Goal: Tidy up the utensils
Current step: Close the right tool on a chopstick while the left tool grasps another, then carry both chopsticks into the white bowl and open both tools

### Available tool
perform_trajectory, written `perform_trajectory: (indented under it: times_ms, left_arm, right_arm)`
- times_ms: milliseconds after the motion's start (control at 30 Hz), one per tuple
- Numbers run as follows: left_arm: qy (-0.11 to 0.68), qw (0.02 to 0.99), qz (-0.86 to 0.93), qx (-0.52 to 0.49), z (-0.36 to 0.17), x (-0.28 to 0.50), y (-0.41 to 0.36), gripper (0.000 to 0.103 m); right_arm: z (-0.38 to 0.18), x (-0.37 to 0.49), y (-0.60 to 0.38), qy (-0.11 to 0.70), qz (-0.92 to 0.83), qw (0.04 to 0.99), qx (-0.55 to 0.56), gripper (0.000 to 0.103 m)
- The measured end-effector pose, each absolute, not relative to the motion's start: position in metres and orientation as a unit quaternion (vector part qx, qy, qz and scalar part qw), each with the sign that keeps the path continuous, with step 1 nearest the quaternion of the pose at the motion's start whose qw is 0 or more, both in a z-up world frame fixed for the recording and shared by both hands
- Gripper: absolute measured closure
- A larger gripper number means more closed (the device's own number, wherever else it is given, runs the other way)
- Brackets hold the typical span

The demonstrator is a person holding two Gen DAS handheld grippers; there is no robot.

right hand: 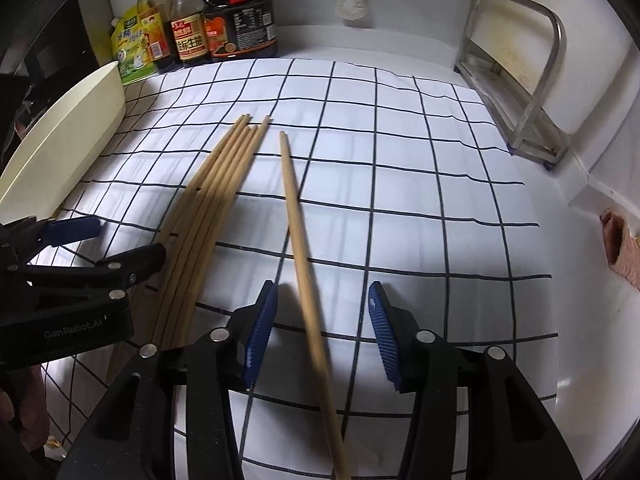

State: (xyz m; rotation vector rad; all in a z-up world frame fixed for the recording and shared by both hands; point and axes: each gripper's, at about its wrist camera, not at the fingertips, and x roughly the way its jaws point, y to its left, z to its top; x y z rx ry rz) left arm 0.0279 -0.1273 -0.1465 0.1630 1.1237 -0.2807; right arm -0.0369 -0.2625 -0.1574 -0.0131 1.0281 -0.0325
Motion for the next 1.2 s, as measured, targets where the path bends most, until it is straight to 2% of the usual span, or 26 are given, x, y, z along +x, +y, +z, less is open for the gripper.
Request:
perform_trajectory:
  times_ms: [33,67,100,133,167,200,400,700,967,1200]
  left_arm:
    - [0.528,0.834,-0.136,0.078,-0.145,0.027,-0.129,0.042]
    - [0.526,0.835,-0.140,0.079,-0.144,0.027,-0.130,0.054]
    - [0.524,0.836,-0.144,0.080,-0.143,0.026,-0.132,0.068]
    - [0.523,0.835,-0.150,0.082,-0.142,0.025,-0.134,0.076]
    - [0.523,0.835,-0.153,0.083,-0.142,0.024,-0.135,0.091]
    - [0.524,0.832,-0.160,0.081,-0.142,0.024,-0.135,0.095]
    - [0.535,0.822,-0.181,0.067,-0.138,0.026,-0.132,0.096]
    - [0.493,0.844,-0.209,0.035,-0.073,0.033,-0.102,0.096]
    - [0.455,0.878,-0.147,0.010,-0.014,0.057,-0.012,0.095]
    - [0.456,0.887,-0.067,-0.011,-0.018,0.083,0.091,0.095]
  right_arm:
    - [-0.157,-0.037,-0.261,0.492,-0.012,0.871,-0.008,0.073]
    - [-0.157,-0.037,-0.259,0.491,-0.010,0.871,-0.011,0.077]
    - [-0.157,-0.037,-0.256,0.492,-0.009,0.870,-0.014,0.088]
    - [-0.157,-0.036,-0.255,0.493,-0.009,0.870,-0.015,0.094]
    - [-0.157,-0.036,-0.255,0.493,-0.008,0.870,-0.014,0.095]
    - [-0.157,-0.035,-0.255,0.495,-0.009,0.869,-0.011,0.095]
    - [-0.150,-0.034,-0.262,0.498,-0.010,0.866,0.034,0.097]
    - [-0.098,-0.031,-0.243,0.470,0.003,0.880,0.066,0.097]
    - [-0.049,0.012,-0.166,0.422,0.069,0.902,0.064,0.097]
    - [-0.046,0.068,-0.072,0.427,0.146,0.891,0.058,0.097]
